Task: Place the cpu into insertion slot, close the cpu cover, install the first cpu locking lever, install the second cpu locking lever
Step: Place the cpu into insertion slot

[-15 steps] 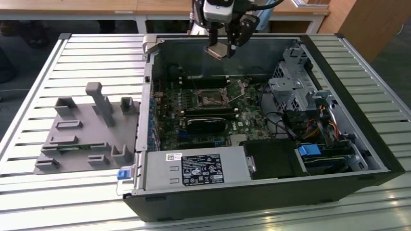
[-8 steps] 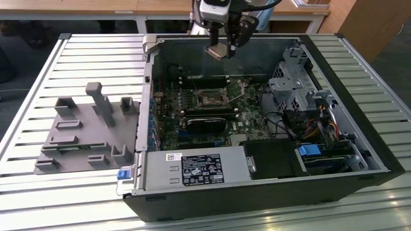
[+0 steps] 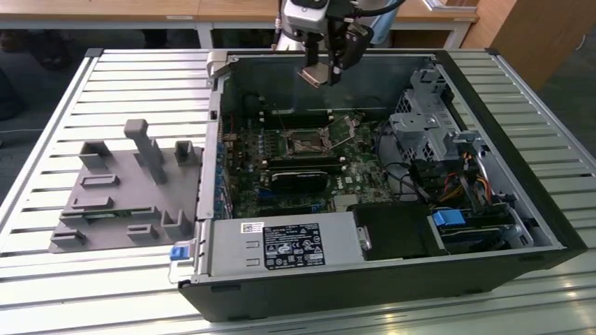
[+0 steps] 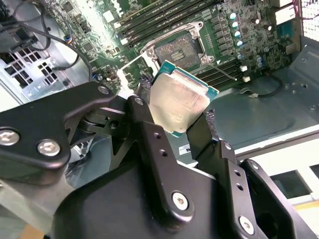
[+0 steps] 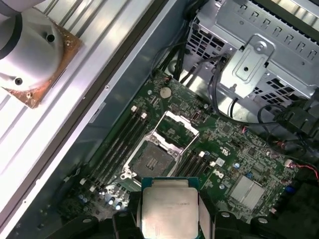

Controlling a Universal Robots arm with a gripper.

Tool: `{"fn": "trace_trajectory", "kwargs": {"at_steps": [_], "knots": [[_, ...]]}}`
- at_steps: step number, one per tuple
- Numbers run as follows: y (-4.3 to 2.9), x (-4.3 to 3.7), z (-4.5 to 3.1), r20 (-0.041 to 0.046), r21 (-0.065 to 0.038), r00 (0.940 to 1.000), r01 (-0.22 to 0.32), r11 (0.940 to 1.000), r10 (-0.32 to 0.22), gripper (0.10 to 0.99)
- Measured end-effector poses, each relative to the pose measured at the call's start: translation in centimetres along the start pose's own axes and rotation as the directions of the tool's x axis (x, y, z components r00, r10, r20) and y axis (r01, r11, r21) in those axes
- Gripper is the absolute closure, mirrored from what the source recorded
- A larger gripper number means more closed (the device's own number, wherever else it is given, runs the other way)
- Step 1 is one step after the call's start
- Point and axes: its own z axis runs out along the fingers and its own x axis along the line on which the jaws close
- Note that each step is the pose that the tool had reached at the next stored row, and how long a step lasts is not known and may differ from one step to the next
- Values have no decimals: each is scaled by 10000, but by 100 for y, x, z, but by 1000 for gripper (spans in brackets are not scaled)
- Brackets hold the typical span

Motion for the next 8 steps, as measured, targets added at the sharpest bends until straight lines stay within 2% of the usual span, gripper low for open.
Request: {"fn": "trace_trajectory", "kwargs": {"at_steps": [8], "knots": [[4,6,7,70,-8,9968,-793,9969,793,545]]}}
